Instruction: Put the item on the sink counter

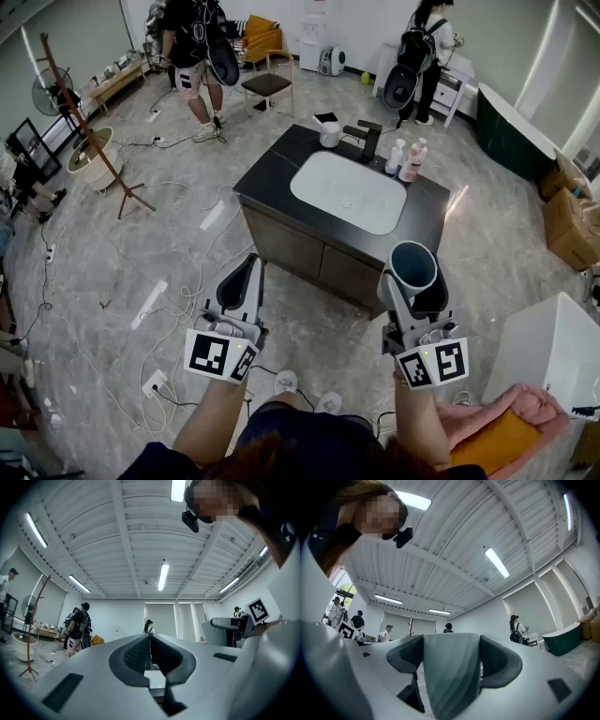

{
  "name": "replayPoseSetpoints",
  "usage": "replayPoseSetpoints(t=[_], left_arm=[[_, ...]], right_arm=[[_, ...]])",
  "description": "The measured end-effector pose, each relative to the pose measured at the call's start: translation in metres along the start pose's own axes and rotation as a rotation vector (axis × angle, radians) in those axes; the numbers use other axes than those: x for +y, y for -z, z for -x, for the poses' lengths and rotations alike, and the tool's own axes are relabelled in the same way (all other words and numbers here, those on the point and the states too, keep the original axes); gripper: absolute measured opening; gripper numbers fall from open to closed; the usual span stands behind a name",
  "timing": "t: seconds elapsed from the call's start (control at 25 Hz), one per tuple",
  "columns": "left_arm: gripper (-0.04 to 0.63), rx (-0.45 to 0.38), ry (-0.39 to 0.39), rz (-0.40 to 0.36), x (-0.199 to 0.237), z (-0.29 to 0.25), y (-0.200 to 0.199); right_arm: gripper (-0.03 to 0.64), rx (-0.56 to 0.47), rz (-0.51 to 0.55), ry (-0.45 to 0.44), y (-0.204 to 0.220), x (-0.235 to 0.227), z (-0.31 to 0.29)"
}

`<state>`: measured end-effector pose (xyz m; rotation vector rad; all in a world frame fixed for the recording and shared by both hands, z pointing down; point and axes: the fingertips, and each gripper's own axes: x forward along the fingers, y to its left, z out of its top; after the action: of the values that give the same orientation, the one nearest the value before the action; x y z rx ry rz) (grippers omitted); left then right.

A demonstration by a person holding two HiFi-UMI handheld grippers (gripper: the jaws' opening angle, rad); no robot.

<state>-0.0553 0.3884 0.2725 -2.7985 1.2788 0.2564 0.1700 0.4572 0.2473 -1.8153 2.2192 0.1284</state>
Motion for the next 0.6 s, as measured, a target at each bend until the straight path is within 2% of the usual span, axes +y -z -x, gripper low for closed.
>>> replayPoseSetpoints(t=[0.16,0.32,0.6], left_arm=[[0.023,-0.010,-0.018,0.008,-0.036,0.016,-0.003],[0.023,-0.014,-0.035,-0.006,-0.066,0.033,-0.010],[0.024,-0.009,-0.103,-0.028,-0.079,0.052,-0.014]], right_arm=[[0.377,-0.006,0.009,-0.025,-0.016,-0.005,0.034],[0.380,-0.016,-0.056,-0.049,-0.031,-0.011,0.065],[0.380,-0.025,-0.094,-0.101,-0.037,-0.017,0.080]])
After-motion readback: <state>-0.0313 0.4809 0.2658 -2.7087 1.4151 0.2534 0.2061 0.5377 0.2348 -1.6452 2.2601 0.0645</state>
